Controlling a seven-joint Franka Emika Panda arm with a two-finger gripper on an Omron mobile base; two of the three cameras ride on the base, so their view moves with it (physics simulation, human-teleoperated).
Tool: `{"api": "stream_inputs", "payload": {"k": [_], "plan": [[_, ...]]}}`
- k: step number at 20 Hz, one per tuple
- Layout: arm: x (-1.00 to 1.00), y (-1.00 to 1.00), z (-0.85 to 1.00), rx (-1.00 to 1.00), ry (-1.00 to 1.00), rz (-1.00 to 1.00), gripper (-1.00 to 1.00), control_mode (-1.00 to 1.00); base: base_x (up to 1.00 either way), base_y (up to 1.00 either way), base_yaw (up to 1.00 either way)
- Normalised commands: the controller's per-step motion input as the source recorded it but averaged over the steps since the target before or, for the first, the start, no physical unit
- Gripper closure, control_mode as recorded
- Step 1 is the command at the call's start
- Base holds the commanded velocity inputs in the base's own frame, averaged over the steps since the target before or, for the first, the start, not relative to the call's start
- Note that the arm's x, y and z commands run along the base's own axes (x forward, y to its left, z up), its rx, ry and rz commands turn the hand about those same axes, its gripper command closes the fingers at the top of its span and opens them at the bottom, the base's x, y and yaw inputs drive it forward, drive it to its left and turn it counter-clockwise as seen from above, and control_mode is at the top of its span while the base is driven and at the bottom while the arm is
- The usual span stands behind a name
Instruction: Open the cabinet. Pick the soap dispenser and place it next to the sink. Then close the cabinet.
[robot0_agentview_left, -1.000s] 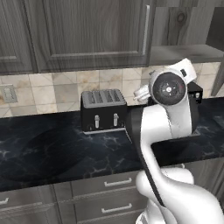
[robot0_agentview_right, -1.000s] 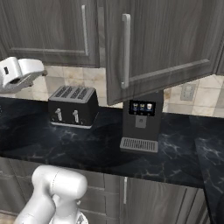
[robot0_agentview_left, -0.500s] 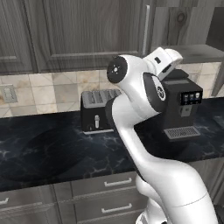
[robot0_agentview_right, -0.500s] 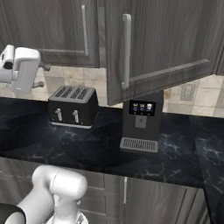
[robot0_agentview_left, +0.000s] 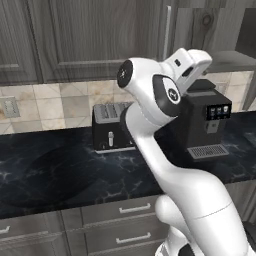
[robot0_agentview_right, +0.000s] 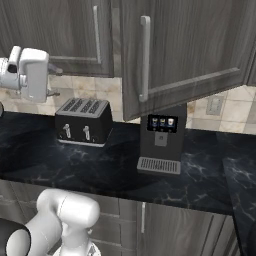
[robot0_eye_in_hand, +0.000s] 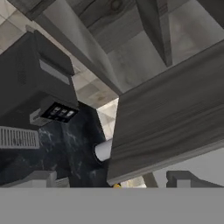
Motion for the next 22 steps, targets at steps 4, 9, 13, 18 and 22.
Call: {"api": "stream_inputs", "payload": {"k": [4, 9, 13, 18, 22], "plan": [[0.00, -0.35, 0.00, 0.00, -0.03, 0.00, -1.00, -1.00, 0.00, 0.00, 0.00], [0.00, -0.48, 0.00, 0.00, -0.04, 0.00, -1.00, -1.00, 0.00, 0.00, 0.00], [0.00, -0.51, 0.00, 0.00, -0.05, 0.00, -1.00, -1.00, 0.00, 0.00, 0.00], [0.00, -0.50, 0.00, 0.00, 0.00, 0.00, -1.00, -1.00, 0.00, 0.00, 0.00], [0.00, -0.45, 0.00, 0.00, 0.00, 0.00, -1.00, -1.00, 0.00, 0.00, 0.00]]}}
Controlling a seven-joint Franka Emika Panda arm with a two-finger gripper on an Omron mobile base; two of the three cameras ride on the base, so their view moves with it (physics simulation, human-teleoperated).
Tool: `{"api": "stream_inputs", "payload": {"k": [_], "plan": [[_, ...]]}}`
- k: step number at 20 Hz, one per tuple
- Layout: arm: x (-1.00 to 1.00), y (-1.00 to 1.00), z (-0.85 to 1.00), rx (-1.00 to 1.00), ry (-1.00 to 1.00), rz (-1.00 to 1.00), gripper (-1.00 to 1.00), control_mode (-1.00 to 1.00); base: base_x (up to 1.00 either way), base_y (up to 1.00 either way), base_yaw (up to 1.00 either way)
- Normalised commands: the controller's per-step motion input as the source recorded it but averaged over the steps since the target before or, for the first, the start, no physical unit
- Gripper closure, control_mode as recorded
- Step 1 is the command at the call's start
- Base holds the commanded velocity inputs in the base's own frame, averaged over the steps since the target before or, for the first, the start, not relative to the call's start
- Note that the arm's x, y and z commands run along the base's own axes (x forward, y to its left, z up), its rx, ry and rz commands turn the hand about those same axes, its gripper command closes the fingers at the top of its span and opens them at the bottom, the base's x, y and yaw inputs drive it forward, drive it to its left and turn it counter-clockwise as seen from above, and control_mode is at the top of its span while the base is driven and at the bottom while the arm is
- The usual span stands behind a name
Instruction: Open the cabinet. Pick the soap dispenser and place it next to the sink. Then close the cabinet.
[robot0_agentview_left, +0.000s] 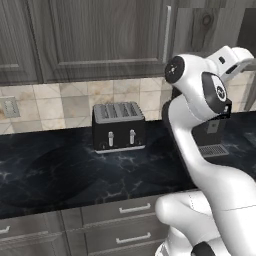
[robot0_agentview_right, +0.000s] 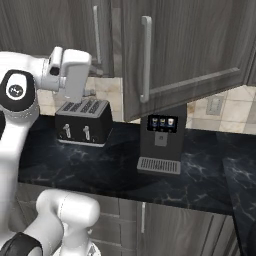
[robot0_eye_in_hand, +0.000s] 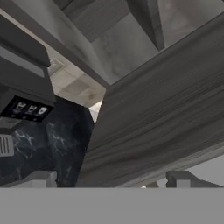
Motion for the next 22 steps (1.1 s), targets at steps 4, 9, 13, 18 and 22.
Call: {"api": "stream_inputs", "payload": {"k": [4, 9, 13, 18, 22], "plan": [[0.00, -0.41, 0.00, -0.01, 0.00, 0.00, -1.00, -1.00, 0.00, 0.00, 0.00], [-0.08, -0.47, 0.00, -0.01, 0.01, -0.06, -1.00, -1.00, 0.00, 0.00, 0.00], [-0.11, -0.43, 0.00, 0.00, 0.01, -0.10, -1.00, -1.00, 0.00, 0.00, 0.00], [-0.10, -0.49, 0.00, 0.00, 0.02, -0.11, -1.00, -1.00, 0.00, 0.00, 0.00], [-0.15, -0.49, 0.00, 0.00, 0.01, -0.12, -1.00, -1.00, 0.00, 0.00, 0.00]]}}
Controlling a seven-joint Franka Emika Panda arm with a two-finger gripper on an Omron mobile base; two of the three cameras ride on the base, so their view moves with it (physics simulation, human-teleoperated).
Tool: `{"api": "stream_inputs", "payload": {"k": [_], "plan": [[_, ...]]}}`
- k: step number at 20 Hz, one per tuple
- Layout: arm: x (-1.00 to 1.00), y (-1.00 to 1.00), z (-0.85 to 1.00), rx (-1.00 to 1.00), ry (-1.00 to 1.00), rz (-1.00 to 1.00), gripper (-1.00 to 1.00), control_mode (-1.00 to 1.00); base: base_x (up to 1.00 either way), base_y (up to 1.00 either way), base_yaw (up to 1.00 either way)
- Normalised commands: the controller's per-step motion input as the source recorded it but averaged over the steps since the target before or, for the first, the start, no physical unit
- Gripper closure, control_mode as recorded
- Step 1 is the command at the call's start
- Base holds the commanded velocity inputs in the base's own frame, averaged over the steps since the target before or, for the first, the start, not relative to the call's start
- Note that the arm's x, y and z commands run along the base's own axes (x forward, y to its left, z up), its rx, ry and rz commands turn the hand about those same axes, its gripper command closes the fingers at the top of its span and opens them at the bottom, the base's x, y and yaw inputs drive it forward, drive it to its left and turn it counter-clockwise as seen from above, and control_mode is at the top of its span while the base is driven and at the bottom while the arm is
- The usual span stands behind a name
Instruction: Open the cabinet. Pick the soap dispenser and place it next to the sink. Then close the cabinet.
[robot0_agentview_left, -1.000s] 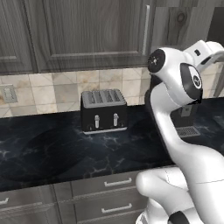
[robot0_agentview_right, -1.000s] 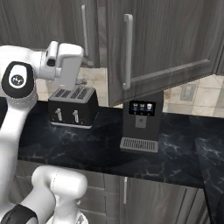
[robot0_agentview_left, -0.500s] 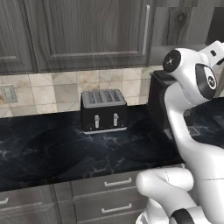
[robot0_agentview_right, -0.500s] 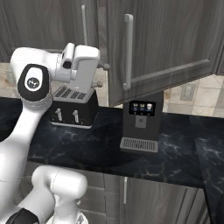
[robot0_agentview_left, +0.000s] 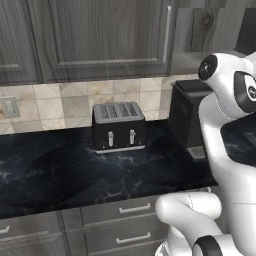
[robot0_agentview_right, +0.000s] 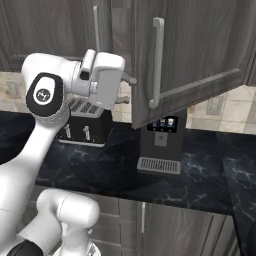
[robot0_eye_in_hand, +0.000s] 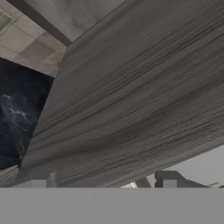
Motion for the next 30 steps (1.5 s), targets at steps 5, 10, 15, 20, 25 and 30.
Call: {"api": "stream_inputs", "payload": {"k": [5, 10, 15, 20, 25, 30], "plan": [[-0.09, -0.41, 0.00, 0.00, 0.00, -0.10, -1.00, -1.00, 0.00, 0.00, 0.00], [0.00, -0.51, 0.00, 0.00, 0.00, -0.10, -1.00, -1.00, 0.00, 0.00, 0.00], [-0.01, -0.54, 0.00, 0.00, 0.00, -0.10, -1.00, -1.00, 0.00, 0.00, 0.00], [0.00, -0.62, 0.00, 0.00, 0.00, -0.07, -1.00, -1.00, 0.00, 0.00, 0.00], [0.00, -0.50, 0.00, 0.00, 0.00, -0.03, -1.00, -1.00, 0.00, 0.00, 0.00], [-0.10, -0.10, 0.04, 0.00, 0.00, 0.00, -1.00, -1.00, 0.00, 0.00, 0.00]]}}
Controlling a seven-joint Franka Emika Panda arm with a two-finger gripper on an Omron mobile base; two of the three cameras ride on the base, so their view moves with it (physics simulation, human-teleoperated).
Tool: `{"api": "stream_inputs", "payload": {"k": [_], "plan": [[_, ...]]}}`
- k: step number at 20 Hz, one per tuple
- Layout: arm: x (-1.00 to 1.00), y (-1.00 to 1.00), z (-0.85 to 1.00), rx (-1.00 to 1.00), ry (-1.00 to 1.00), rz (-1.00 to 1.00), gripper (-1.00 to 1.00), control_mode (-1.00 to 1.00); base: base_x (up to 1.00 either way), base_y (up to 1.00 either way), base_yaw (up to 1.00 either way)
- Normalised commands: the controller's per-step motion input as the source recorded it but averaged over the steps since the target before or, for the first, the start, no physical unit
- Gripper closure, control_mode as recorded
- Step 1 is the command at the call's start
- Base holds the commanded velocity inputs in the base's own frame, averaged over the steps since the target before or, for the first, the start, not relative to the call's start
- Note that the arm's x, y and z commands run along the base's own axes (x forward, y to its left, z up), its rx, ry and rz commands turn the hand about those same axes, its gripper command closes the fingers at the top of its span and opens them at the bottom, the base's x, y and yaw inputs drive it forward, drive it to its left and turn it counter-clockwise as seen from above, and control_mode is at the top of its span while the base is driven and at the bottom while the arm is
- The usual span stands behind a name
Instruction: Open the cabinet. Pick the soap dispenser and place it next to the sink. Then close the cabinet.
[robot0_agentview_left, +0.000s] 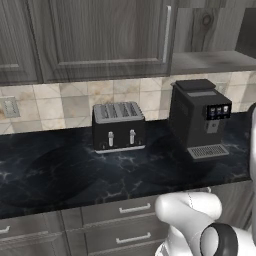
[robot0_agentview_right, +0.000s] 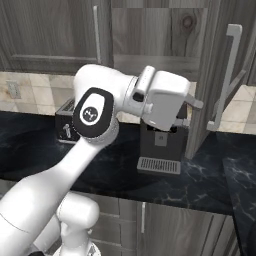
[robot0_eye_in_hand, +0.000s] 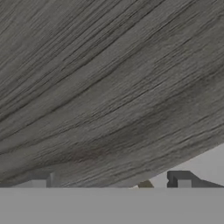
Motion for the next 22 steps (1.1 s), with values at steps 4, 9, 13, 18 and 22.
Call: {"api": "stream_inputs", "payload": {"k": [4, 9, 13, 18, 22], "plan": [[-0.34, 0.35, 0.14, 0.00, -0.01, 0.00, -1.00, -1.00, 0.00, 0.00, 0.00], [-0.54, 0.55, 0.35, 0.00, -0.07, 0.00, -1.00, -1.00, 0.00, 0.00, 0.00], [-0.57, 0.77, 0.31, 0.00, -0.09, 0.00, -1.00, -1.00, 0.00, 0.00, 0.00], [-0.23, 0.84, 0.12, 0.03, -0.16, 0.00, -1.00, -1.00, 0.00, 0.00, 0.00], [0.00, 0.95, 0.00, 0.15, -0.22, 0.05, -1.00, -1.00, 0.00, 0.00, 0.00]]}}
